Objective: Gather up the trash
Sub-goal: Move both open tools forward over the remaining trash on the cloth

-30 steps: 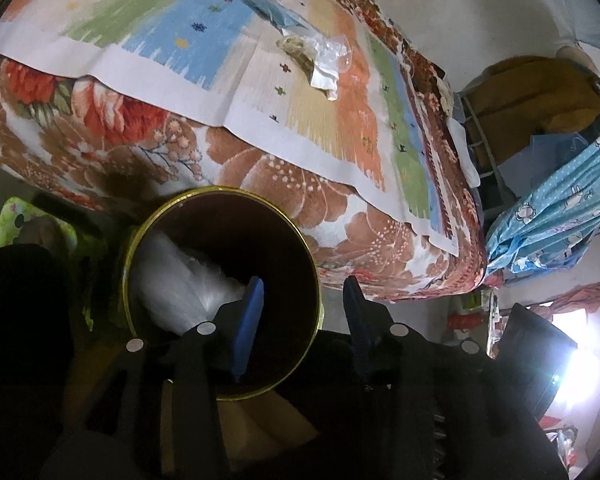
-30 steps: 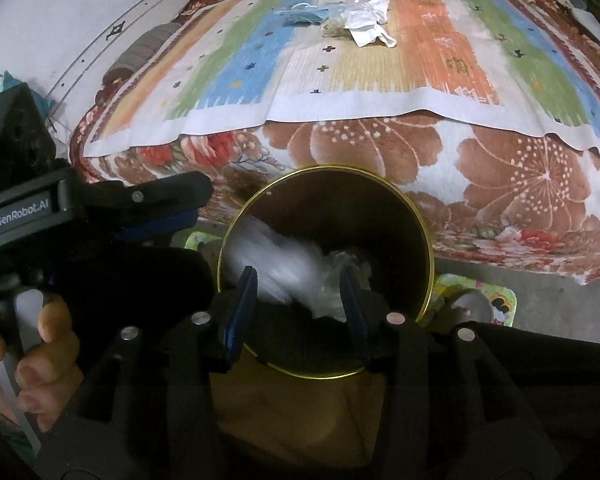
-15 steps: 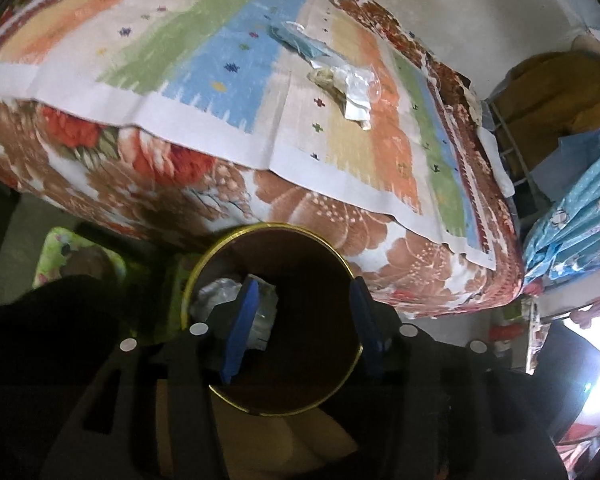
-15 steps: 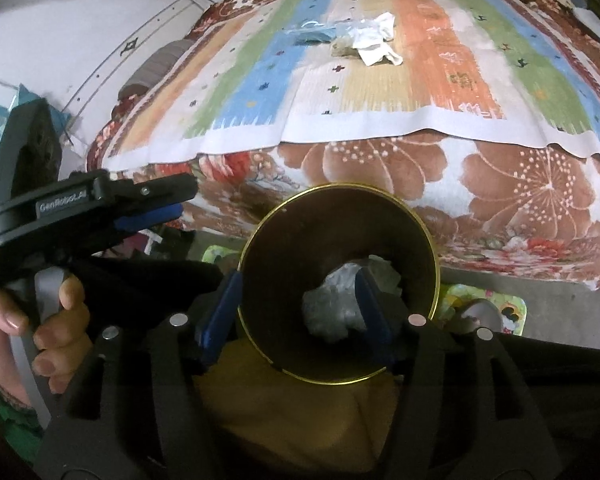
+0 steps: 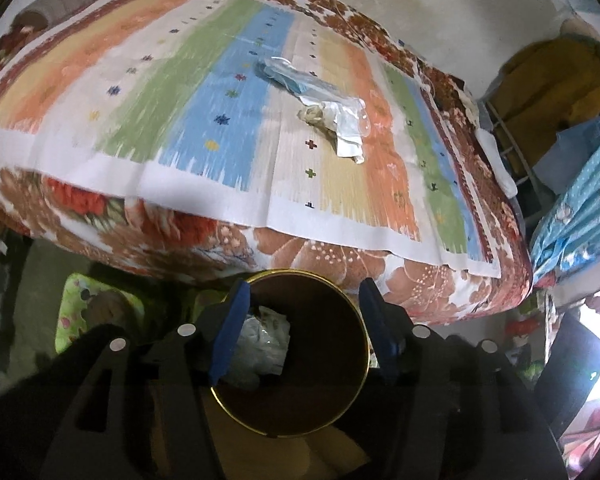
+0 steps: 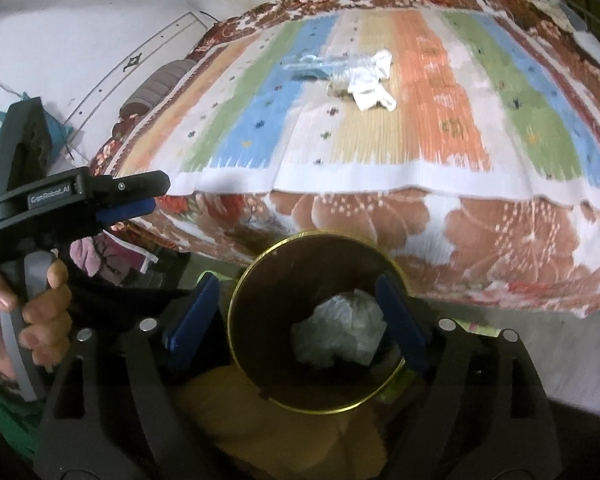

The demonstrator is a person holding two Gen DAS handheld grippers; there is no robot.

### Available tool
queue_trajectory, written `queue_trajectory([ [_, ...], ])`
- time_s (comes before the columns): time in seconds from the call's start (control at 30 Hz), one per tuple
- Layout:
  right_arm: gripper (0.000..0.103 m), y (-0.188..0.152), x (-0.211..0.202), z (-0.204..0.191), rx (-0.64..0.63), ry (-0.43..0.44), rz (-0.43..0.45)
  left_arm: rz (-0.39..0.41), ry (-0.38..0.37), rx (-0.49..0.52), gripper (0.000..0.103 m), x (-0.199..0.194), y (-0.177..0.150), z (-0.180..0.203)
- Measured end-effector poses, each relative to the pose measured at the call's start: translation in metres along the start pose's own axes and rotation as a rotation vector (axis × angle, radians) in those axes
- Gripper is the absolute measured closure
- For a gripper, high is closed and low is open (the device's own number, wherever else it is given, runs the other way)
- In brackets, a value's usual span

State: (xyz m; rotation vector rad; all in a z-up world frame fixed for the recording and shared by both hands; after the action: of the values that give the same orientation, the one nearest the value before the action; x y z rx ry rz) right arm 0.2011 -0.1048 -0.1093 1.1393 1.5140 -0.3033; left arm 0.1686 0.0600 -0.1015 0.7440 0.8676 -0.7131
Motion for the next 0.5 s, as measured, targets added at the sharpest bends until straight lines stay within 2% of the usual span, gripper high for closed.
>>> queue_trajectory([
  [0.2,0.021,0.032,-0.015,0.005,-0.049,-0.036,0.051,0.019,0.058,0.061,0.039,-0.008,0.029,-0.001],
  [0.3,0.019,0.05,-0.022,0.013,-0.044,-0.049,0.086,0.06,0.137,0.055,0.039,-0.012,0.043,-0.011],
  [0.43,0.009,0.071,-0.033,0.02,-0.034,-0.055,0.15,0.043,0.146,0.075,0.038,-0.005,0.054,-0.007],
  [0.5,0.009,0.078,-0.033,0.022,-0.019,-0.054,0.162,0.025,0.138,0.075,0.033,0.0,0.06,-0.006],
])
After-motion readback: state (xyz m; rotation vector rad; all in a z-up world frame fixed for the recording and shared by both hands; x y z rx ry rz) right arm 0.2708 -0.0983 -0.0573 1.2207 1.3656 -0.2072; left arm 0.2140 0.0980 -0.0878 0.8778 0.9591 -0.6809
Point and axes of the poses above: each gripper's, at about its wrist camera, not at the fingertips, and x roughly the way its jaws point, z to its right, y to its top, the point moved 10 cm from there along x, roughly the way its jaws point, and after that the axes turned 8 degrees about -z, right-handed, at the moved point
